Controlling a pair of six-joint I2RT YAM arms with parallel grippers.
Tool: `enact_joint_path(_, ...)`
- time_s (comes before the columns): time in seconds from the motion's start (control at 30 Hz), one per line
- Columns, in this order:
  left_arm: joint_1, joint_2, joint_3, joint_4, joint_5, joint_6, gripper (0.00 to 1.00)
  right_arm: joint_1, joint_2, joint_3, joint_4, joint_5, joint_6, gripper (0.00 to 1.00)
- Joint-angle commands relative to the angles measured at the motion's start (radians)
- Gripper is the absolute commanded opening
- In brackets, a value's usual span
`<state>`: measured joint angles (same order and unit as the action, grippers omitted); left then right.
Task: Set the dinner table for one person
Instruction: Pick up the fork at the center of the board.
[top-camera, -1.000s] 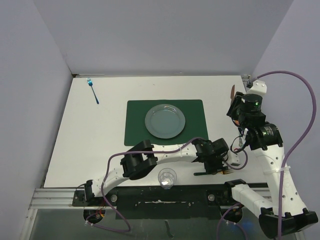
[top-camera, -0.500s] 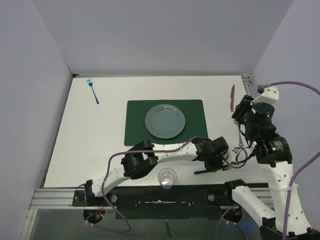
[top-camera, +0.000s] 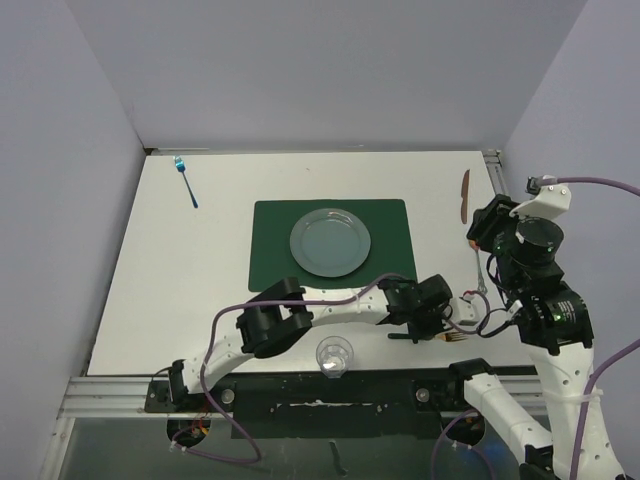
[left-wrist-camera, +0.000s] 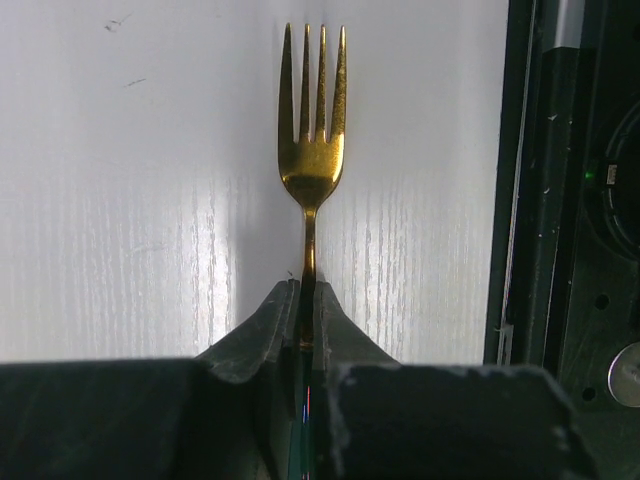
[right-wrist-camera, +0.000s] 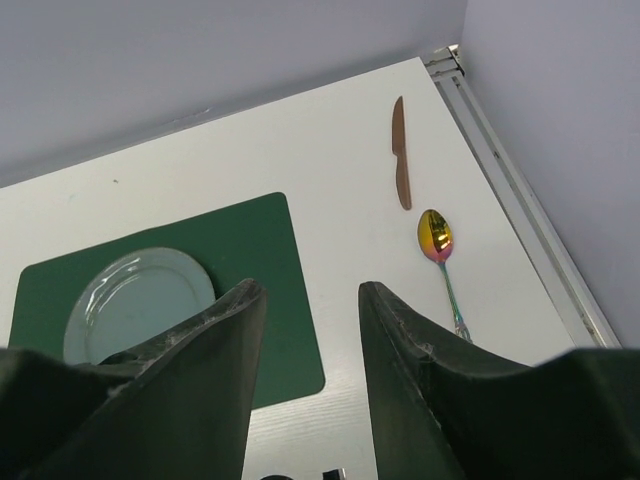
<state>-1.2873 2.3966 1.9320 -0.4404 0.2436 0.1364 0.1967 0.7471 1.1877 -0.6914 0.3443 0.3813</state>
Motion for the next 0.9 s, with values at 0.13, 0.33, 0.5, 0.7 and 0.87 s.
enact_joint_path(0.13, 0.062, -0.068, -0.215, 0.123, -0.219, -0.104, 0.0, -0.005, 0.012, -0.017, 0.057, 0.025, 0.001, 0.43)
enact_joint_path(0.33, 0.118, -0.132, -0.214, 0.13, -0.334, -0.19, 0.0, -0.005, 0.016, -0.028, 0.071, 0.058, -0.005, 0.44)
enact_joint_path(0.5, 0.14, -0.173, -0.193, 0.115, -0.442, -0.236, 0.0, -0.005, 0.021, -0.041, 0.08, 0.066, 0.001, 0.44)
enact_joint_path(0.7, 0.155, -0.241, -0.189, 0.108, -0.515, -0.272, 0.0, -0.006, 0.02, -0.041, 0.09, 0.086, -0.004, 0.44)
enact_joint_path(0.87, 0.158, -0.326, -0.223, 0.138, -0.566, -0.278, 0.0, -0.005, 0.035, -0.047, 0.094, 0.09, -0.005, 0.45)
